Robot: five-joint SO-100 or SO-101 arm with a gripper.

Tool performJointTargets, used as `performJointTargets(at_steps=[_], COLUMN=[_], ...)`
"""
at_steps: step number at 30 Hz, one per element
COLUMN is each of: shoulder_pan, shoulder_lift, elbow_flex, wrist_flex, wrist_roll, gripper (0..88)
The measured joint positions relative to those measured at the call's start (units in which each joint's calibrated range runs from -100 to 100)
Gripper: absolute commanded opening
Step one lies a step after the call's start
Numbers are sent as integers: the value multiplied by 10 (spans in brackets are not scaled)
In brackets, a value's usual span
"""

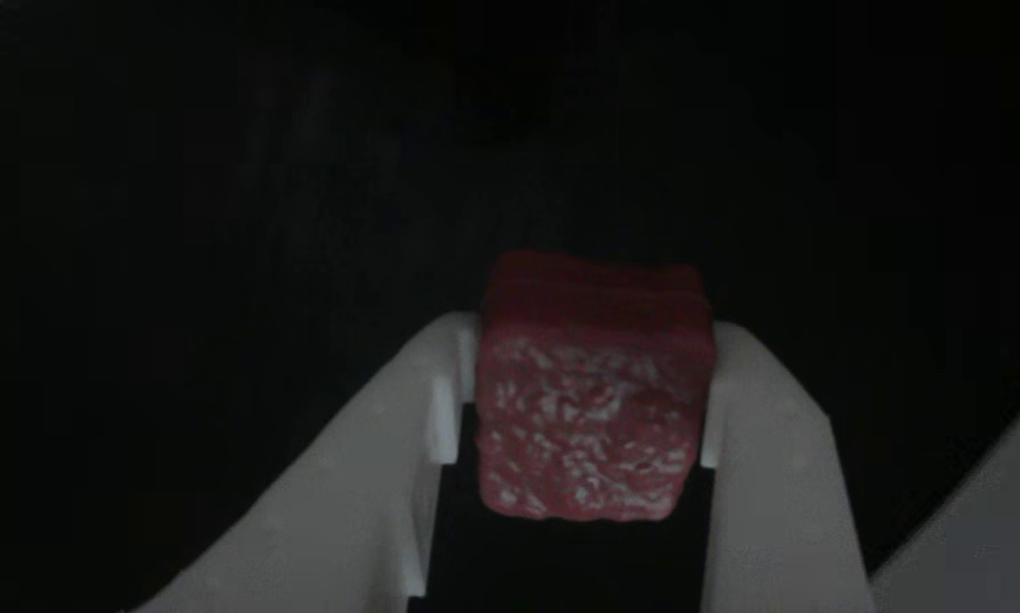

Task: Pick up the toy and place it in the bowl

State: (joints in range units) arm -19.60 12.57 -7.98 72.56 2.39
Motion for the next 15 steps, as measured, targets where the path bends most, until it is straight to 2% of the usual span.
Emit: performJointTargets(at_steps=[2, 6, 7, 12, 15], shoulder_pan=[-61, -119, -166, -223, -226], shoulder_lift=[-25, -53, -62, -75, -75], elbow_flex=[6, 30, 43, 71, 75], wrist_flex=[9, 41, 45, 76, 90], wrist_roll=[3, 4, 4, 3, 3], gripper=[23, 23, 23, 23, 23])
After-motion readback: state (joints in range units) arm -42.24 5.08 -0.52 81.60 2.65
